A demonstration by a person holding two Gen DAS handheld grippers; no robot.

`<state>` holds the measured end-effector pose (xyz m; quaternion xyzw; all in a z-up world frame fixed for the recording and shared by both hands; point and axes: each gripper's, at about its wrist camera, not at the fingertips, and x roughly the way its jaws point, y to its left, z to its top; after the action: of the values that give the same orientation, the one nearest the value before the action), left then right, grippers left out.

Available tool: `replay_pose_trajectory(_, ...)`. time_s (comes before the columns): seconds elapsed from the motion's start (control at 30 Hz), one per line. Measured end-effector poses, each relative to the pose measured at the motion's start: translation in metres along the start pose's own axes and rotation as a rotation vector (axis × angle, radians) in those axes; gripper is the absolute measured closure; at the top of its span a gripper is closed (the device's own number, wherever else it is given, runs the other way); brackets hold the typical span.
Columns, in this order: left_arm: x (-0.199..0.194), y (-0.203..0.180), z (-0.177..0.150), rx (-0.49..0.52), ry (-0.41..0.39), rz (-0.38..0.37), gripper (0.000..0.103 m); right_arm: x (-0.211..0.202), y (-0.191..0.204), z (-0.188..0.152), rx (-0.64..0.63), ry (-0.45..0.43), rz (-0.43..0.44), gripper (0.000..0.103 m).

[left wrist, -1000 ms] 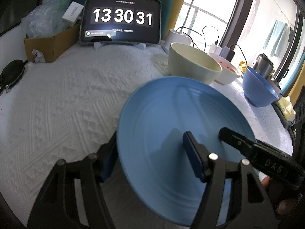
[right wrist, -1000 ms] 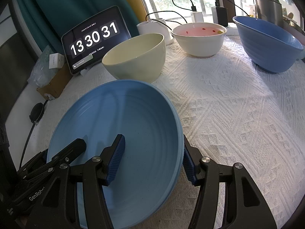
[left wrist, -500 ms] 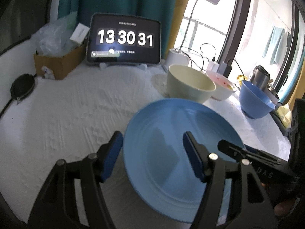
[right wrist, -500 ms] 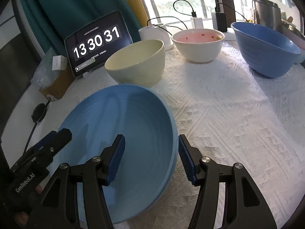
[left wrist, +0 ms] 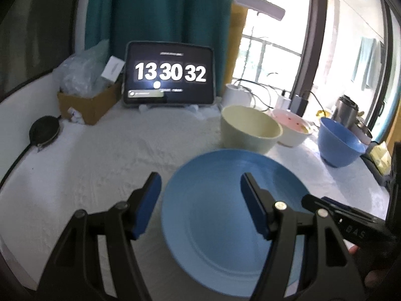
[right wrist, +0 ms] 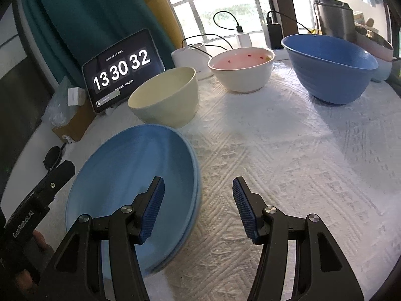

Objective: Organize plates and bowls

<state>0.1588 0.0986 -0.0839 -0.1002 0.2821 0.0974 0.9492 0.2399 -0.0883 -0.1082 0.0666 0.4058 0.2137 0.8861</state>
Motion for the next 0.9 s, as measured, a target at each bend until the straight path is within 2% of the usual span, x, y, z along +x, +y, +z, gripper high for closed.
replay_pose_trajectory(0.43,-0.002,-0.053,-0.001,0.088,0.004,-0.075,0.036,-0.020,-0.032,0.001,0.045,-0.043,-0.011,0.043)
replay_pose_trajectory(0.9,0.006,-0.101,0.002,0.156,0.018,-0.122,0.036,-0.036,-0.073,0.004,0.104,-0.085,-0.029,0.043)
